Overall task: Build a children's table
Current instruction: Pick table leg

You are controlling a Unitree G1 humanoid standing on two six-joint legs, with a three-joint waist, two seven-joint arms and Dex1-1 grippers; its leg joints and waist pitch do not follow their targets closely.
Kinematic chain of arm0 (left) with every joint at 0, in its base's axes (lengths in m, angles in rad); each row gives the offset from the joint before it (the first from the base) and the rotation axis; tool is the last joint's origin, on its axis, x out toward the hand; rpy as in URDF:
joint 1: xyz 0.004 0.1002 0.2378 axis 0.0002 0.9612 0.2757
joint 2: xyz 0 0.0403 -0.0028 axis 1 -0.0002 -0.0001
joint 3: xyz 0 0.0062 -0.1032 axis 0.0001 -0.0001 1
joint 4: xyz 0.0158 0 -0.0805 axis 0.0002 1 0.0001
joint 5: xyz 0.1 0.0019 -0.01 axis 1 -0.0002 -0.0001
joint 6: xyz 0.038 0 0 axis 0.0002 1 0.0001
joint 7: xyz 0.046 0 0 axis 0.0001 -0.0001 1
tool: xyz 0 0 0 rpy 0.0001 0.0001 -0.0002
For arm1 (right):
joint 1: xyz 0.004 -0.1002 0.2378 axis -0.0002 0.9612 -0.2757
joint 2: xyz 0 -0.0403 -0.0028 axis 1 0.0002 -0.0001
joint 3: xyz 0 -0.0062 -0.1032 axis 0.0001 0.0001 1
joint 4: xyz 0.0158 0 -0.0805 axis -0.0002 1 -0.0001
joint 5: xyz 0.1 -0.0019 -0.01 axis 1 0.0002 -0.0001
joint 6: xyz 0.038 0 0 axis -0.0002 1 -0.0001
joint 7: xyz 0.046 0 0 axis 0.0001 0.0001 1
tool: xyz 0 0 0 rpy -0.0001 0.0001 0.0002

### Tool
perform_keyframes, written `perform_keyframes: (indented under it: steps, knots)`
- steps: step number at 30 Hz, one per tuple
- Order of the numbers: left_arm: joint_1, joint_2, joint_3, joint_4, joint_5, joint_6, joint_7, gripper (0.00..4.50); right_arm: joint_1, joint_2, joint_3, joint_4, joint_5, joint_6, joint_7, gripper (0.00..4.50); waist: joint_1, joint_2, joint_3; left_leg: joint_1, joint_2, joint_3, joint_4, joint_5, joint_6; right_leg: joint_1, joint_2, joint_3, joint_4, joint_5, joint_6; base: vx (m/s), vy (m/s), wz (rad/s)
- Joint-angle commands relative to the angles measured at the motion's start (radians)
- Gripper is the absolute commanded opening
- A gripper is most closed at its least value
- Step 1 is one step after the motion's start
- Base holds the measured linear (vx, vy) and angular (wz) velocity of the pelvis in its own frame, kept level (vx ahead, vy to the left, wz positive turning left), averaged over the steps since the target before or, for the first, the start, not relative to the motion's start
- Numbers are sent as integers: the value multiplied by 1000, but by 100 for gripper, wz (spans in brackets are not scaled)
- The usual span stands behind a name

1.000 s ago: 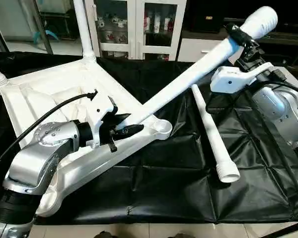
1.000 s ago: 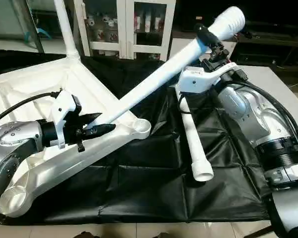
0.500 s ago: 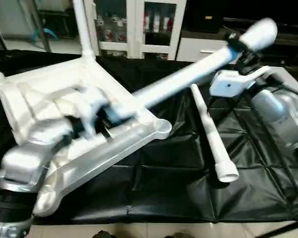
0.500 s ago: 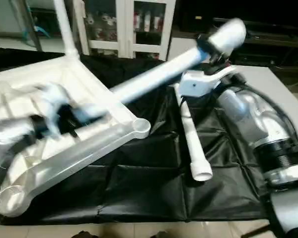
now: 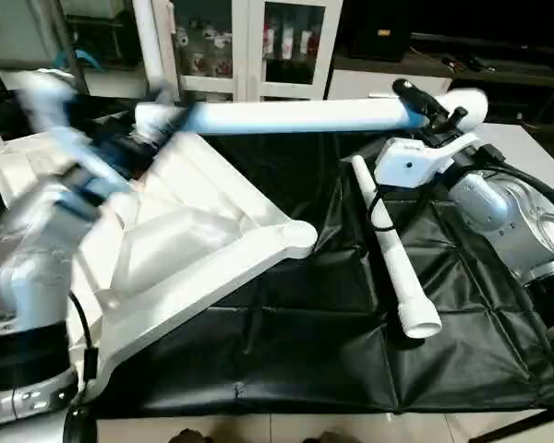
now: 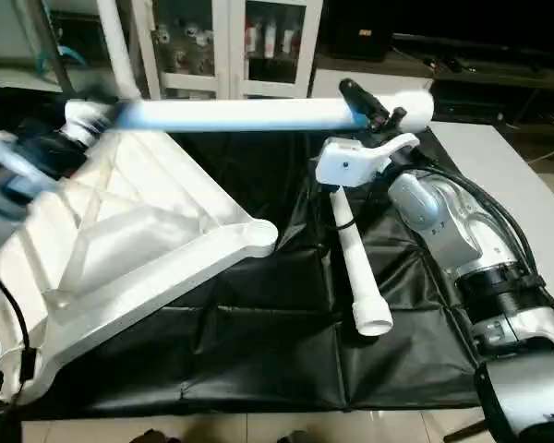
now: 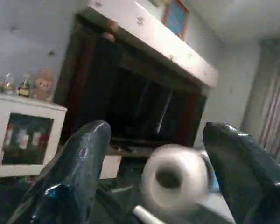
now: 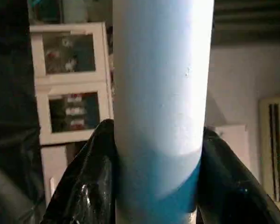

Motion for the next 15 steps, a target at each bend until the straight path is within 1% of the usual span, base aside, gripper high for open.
perform_keyframes:
  steps: [1,2,3,4,5,6,7,8,9,10,12,13,14,15]
  knots:
    - [39,-24,39,4,-108,71,15,402,1,12,-34,14,43,36,24,185,-1,3,-69,18,3,7,-66,-307,-13,41,-23,26,-69,-263,-151,0,0,0]
    - [64,-42,55,2,-151,93,25,402,-1,20,-41,17,53,52,31,185,-2,4,-68,18,3,7,-66,-314,-13,39,-23,25,-70,-268,-153,0,0,0]
    - [68,-45,57,2,-157,96,27,406,-1,21,-42,17,55,54,32,184,-2,3,-68,18,3,7,-67,-315,-14,39,-22,25,-69,-264,-157,0,0,0]
    - [82,-60,67,2,-183,104,38,408,-2,28,-46,18,64,65,37,183,-2,0,-68,17,5,6,-67,-315,-12,39,-21,25,-73,-263,-154,0,0,0]
    - [91,-87,77,6,-208,100,66,408,-2,45,-56,18,83,86,49,183,-2,0,-68,17,4,7,-67,-315,-11,39,-22,25,-72,-265,-153,0,0,0]
    - [91,-87,77,6,-208,100,66,408,-2,45,-56,18,83,86,49,183,-2,1,-68,18,4,7,-66,-315,-10,40,-22,26,-72,-263,-154,0,0,0]
    - [92,-93,78,7,-211,99,71,408,-2,48,-58,18,86,91,51,182,0,1,-67,19,5,7,-67,-325,-11,37,-22,25,-75,-276,-148,0,0,0]
    - [104,-133,53,-9,-212,91,96,408,-2,80,-67,10,106,125,61,182,-2,-5,-67,19,5,7,-67,-331,-10,38,-21,25,-77,-287,-143,0,0,0]
    - [104,-164,23,-32,-205,92,113,408,-1,105,-70,-2,121,149,69,182,-1,-5,-66,17,6,6,-69,-331,-11,39,-22,25,-77,-292,-140,0,0,0]
    - [103,-176,11,-43,-203,96,120,408,-1,114,-69,-8,127,157,72,182,0,-3,-65,19,9,5,-70,-335,-12,38,-24,26,-78,-301,-136,0,0,0]
    - [96,-200,-16,-59,-196,96,131,408,1,134,-67,-19,140,172,78,182,1,-3,-66,18,9,4,-70,-338,-15,37,-25,26,-78,-301,-134,0,0,0]
    - [79,-232,-56,-76,-180,93,147,408,4,164,-63,-38,167,192,94,182,1,-8,-66,16,9,4,-71,-331,-14,39,-25,26,-77,-296,-131,0,0,0]
    - [76,-237,-62,-76,-176,90,149,408,5,170,-63,-41,174,195,98,182,1,-8,-66,16,11,3,-72,-327,-14,41,-27,26,-77,-291,-130,0,0,0]
    - [47,-271,-107,-78,-148,73,157,408,17,221,-71,-72,249,236,142,182,1,-8,-67,15,10,4,-71,-318,-11,41,-27,27,-77,-279,-129,0,0,0]
